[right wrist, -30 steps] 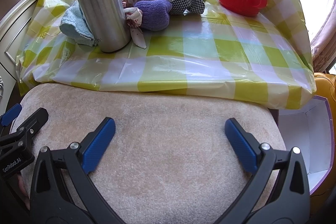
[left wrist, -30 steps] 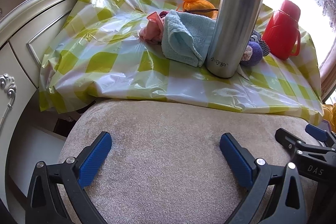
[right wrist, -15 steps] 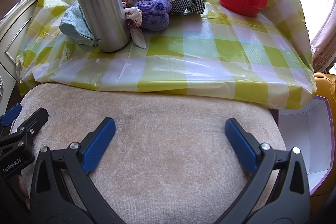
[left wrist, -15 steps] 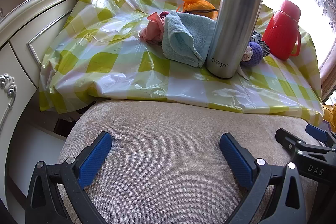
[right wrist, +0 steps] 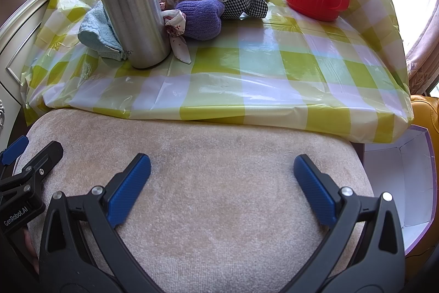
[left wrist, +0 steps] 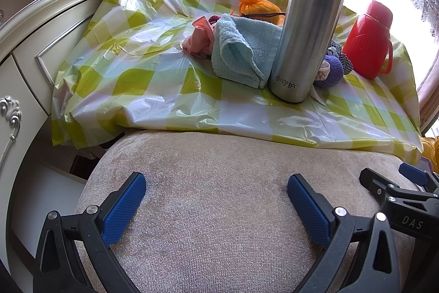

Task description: Organize soft objects

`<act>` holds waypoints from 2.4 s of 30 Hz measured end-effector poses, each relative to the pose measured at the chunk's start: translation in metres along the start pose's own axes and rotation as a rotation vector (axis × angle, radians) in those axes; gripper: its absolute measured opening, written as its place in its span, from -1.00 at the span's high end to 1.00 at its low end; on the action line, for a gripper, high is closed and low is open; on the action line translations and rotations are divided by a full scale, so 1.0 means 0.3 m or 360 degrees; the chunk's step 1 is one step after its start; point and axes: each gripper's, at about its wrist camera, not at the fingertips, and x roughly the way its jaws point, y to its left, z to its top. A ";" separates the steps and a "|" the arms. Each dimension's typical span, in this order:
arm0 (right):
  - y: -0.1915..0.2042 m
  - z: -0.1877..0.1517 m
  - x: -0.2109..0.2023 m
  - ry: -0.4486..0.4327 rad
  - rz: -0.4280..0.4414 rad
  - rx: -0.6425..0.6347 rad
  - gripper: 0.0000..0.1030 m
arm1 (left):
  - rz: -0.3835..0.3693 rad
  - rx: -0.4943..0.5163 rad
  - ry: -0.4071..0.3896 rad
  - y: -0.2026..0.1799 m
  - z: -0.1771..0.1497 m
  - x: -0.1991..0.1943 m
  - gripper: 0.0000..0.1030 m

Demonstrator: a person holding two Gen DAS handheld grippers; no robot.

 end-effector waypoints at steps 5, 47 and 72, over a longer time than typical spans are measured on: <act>0.000 0.000 0.000 0.0000 0.0000 0.0000 -1.00 | 0.0000 0.0000 0.0000 0.000 0.000 0.000 -1.00; -0.118 0.226 0.009 -0.0029 0.0282 0.0102 -1.00 | -0.0428 -0.0445 -0.0072 0.133 0.382 0.177 -0.67; -0.098 0.563 0.407 0.0022 0.0771 0.0314 -0.14 | -0.0746 -0.0581 0.0098 0.129 0.469 0.484 0.61</act>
